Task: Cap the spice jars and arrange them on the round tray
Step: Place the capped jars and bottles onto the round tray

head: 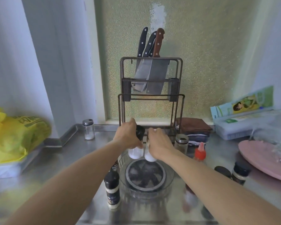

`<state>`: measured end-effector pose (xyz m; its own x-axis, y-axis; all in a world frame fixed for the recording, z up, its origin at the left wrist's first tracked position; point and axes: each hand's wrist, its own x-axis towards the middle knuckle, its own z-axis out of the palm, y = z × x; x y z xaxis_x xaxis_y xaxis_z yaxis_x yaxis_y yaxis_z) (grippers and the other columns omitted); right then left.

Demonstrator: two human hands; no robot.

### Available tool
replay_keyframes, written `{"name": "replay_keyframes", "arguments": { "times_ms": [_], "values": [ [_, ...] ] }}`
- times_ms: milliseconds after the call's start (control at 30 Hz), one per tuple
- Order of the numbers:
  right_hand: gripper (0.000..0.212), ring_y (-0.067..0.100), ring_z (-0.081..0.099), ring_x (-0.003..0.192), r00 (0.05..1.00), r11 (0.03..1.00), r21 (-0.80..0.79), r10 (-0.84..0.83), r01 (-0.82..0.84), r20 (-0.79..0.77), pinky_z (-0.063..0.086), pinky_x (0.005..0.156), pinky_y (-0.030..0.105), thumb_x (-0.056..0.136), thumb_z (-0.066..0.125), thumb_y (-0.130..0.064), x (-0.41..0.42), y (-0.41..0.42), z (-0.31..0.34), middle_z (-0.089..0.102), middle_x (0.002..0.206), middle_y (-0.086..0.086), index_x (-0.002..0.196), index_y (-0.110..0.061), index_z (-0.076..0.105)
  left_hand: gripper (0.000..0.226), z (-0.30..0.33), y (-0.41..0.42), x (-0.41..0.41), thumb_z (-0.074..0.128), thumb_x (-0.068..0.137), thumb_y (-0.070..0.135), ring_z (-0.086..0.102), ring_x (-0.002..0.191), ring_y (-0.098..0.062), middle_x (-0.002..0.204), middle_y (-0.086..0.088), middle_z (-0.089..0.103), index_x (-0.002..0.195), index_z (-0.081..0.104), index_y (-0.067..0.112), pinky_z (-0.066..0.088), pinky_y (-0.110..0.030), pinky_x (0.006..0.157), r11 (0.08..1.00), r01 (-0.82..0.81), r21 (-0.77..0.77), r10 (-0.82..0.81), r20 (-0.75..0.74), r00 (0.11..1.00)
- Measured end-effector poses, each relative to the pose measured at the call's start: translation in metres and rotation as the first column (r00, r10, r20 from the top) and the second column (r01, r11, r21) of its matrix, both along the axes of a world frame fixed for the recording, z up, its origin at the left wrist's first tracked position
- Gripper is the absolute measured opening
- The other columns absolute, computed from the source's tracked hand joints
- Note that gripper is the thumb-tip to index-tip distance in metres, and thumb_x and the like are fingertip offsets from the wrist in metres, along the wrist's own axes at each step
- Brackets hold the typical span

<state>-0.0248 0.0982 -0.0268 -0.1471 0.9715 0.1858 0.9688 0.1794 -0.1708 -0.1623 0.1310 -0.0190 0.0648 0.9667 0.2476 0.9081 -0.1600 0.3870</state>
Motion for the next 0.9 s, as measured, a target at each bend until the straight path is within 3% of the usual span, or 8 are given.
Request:
{"name": "replay_keyframes", "arguments": {
  "times_ms": [233, 667, 800, 900],
  "values": [
    [0.033, 0.039, 0.064, 0.106, 1.0, 1.0, -0.021, -0.01, 0.01, 0.018, 0.038, 0.07, 0.038, 0.097, 0.056, -0.005, 0.002, 0.008, -0.009, 0.05, 0.126, 0.018, 0.129, -0.007, 0.048, 0.087, -0.004, 0.007, 0.007, 0.101, 0.057, 0.036, 0.066, 0.104, -0.034, 0.112, -0.012, 0.07, 0.12, 0.048, 0.008, 0.052, -0.039, 0.082, 1.0, 0.012, 0.019, -0.011, -0.029, 1.0],
    [0.042, 0.038, 0.062, 0.11, 1.0, 1.0, -0.016, 0.024, -0.023, 0.008, 0.038, 0.072, 0.036, 0.092, 0.061, 0.002, 0.012, 0.001, -0.005, 0.053, 0.128, 0.018, 0.131, -0.007, 0.049, 0.081, -0.013, -0.002, 0.01, 0.099, 0.059, 0.036, 0.064, 0.104, -0.031, 0.106, -0.006, 0.065, 0.117, 0.049, 0.009, 0.048, -0.034, 0.077, 1.0, -0.001, -0.031, -0.001, -0.063, 0.998],
    [0.051, 0.035, 0.061, 0.108, 0.998, 0.998, 0.034, 0.057, -0.057, 0.007, 0.048, 0.08, 0.037, 0.089, 0.065, 0.006, 0.018, -0.01, 0.013, 0.054, 0.125, 0.015, 0.136, -0.006, 0.049, 0.081, -0.02, -0.003, 0.01, 0.097, 0.064, 0.034, 0.064, 0.108, -0.031, 0.117, -0.009, 0.069, 0.123, 0.048, 0.009, 0.053, -0.039, 0.088, 0.998, -0.02, -0.053, 0.018, -0.052, 0.998],
    [0.046, 0.03, 0.06, 0.108, 0.993, 0.986, 0.114, 0.116, -0.118, 0.027, 0.053, 0.092, 0.044, 0.089, 0.068, -0.002, 0.037, -0.023, 0.041, 0.058, 0.124, 0.012, 0.133, -0.009, 0.055, 0.096, -0.017, -0.009, 0.009, 0.096, 0.065, 0.045, 0.06, 0.117, -0.032, 0.129, -0.012, 0.06, 0.135, 0.044, 0.007, 0.051, -0.04, 0.098, 0.998, -0.04, -0.052, 0.039, -0.038, 0.999]
  ]
}}
